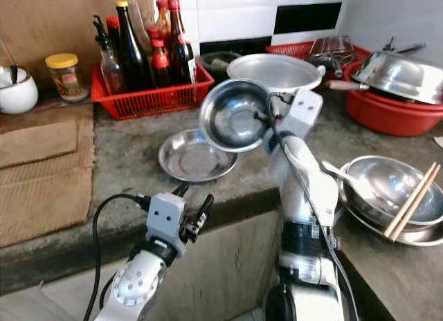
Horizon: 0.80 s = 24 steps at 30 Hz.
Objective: Kitchen organization
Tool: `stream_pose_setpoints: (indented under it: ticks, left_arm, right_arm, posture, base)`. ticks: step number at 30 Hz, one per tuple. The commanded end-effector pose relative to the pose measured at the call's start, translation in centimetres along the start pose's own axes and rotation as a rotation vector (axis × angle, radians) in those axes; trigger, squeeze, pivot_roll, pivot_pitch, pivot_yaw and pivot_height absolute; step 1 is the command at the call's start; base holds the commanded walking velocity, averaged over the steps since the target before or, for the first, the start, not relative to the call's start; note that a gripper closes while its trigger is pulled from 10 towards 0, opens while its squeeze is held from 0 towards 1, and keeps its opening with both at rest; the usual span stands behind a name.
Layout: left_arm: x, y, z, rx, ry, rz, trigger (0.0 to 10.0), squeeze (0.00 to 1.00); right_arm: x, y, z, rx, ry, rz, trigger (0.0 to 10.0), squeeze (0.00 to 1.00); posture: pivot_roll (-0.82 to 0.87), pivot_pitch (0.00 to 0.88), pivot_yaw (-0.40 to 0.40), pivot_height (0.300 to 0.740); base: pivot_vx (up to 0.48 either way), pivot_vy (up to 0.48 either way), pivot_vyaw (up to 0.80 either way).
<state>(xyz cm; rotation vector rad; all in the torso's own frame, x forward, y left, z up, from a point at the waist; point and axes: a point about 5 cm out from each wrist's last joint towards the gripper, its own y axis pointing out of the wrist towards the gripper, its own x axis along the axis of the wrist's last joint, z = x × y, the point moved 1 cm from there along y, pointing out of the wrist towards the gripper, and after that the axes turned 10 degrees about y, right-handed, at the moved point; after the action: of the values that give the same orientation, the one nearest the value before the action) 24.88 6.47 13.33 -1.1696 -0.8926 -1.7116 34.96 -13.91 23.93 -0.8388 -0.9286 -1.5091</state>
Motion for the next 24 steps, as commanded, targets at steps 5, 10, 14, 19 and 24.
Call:
stream_pose_setpoints:
  ticks: [5,10,14,19,24]
  left_arm:
    - [0.8,0.3,0.2,0.010,-0.005,-0.027,10.0,0.00]
    - [1.2,0.5,0.5,0.023,0.000,-0.049,10.0,0.00]
    - [1.2,0.4,0.7,0.027,0.001,-0.051,10.0,0.00]
    - [1.2,0.3,0.8,0.031,0.002,-0.049,10.0,0.00]
    - [1.3,0.3,0.6,0.028,-0.004,-0.054,10.0,0.00]
  right_arm:
    - [3.4,-2.2,1.5,0.057,-0.181,-0.271,0.0,0.00]
    - [3.3,-3.4,1.9,0.076,-0.263,-0.346,0.0,0.00]
    - [2.6,-4.2,1.8,0.087,-0.319,-0.355,0.0,0.00]
    - [2.0,-4.8,1.4,0.092,-0.352,-0.351,0.0,0.00]
    - [1.2,-5.2,0.6,0.084,-0.375,-0.335,0.0,0.00]
  posture:
    - [0.07,0.000,-0.044,0.740]
    - [0.07,0.000,-0.041,0.740]
    - [0.07,0.000,-0.038,0.740]
    - [0.07,0.000,-0.040,0.740]
    - [0.07,0.000,-0.038,0.740]
  base:
    - [0.000,0.000,0.00]
    - [0.000,0.000,0.00]
    - [0.000,0.000,0.00]
    - [0.000,0.000,0.00]
    - [0.000,0.000,0.00]
